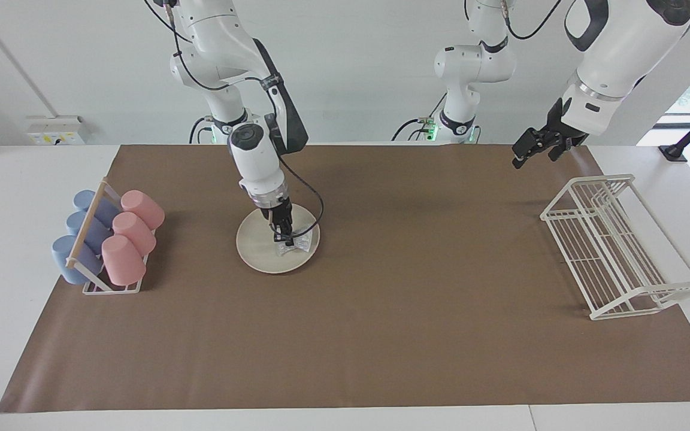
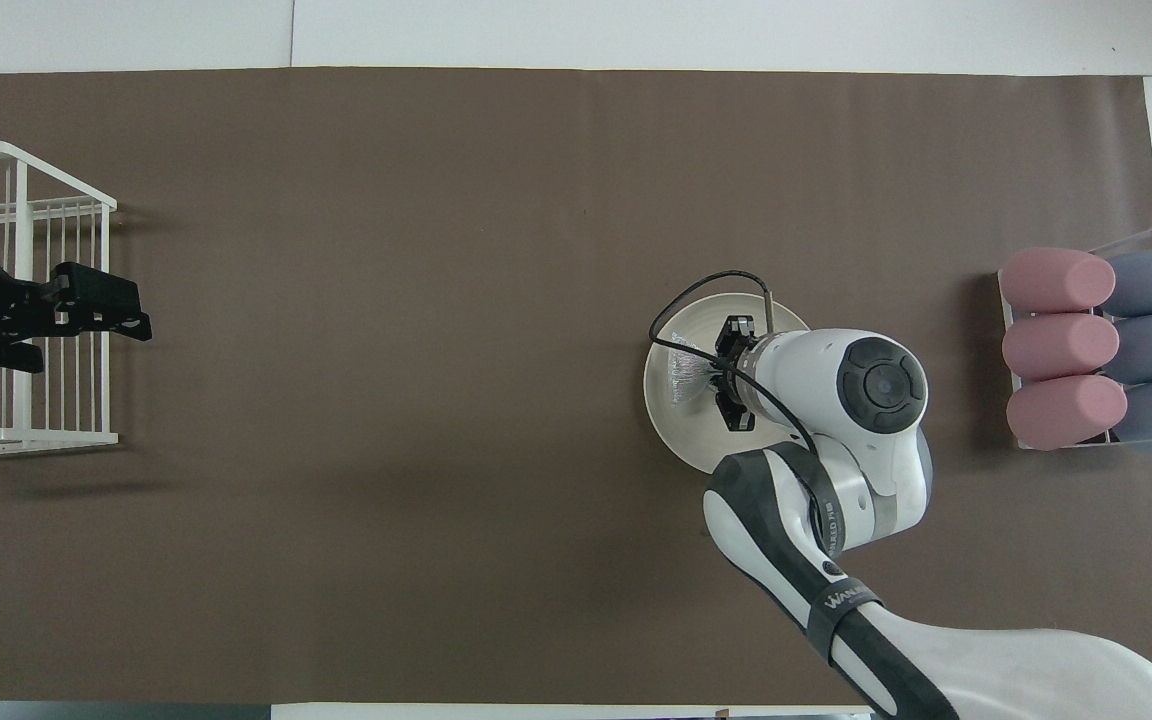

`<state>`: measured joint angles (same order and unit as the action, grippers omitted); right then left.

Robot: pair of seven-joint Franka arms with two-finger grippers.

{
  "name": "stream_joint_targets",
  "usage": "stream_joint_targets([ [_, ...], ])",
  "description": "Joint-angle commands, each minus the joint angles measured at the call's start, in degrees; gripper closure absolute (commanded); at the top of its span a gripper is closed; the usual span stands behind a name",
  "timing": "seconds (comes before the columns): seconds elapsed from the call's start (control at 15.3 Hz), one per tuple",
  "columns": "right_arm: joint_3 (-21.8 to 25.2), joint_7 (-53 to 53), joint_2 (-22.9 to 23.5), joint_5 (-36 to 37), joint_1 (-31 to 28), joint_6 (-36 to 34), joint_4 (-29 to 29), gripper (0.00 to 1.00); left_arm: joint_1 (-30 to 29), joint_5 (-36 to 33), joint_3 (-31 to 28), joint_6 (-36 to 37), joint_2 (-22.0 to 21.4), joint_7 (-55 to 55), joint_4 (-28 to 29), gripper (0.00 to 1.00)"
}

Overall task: Wipe plate with sponge
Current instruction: 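Scrub the plate surface with the brush in the right gripper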

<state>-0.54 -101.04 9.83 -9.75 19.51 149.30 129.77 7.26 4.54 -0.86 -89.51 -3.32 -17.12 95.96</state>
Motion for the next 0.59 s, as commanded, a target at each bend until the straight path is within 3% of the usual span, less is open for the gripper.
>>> stream_joint_targets([
  [0.0,-0.3,9.9,0.1,-1.2,-6.2,-3.2,0.5,1.00,0.0,0.6,-0.1,-3.2,-1.0,-0.5,1.3,0.00],
  [0.33,-0.4,4.9,-0.2,-1.2,-5.1,-3.4,0.6,1.00,1.7,0.6,0.0,-4.3,-0.8,-1.2,1.3,0.00],
  [0.52,-0.4,-3.6,-0.1,-1.2,-0.2,-2.4,0.3,1.00,1.8,0.6,0.0,-4.5,-0.8,-1.1,1.3,0.00],
])
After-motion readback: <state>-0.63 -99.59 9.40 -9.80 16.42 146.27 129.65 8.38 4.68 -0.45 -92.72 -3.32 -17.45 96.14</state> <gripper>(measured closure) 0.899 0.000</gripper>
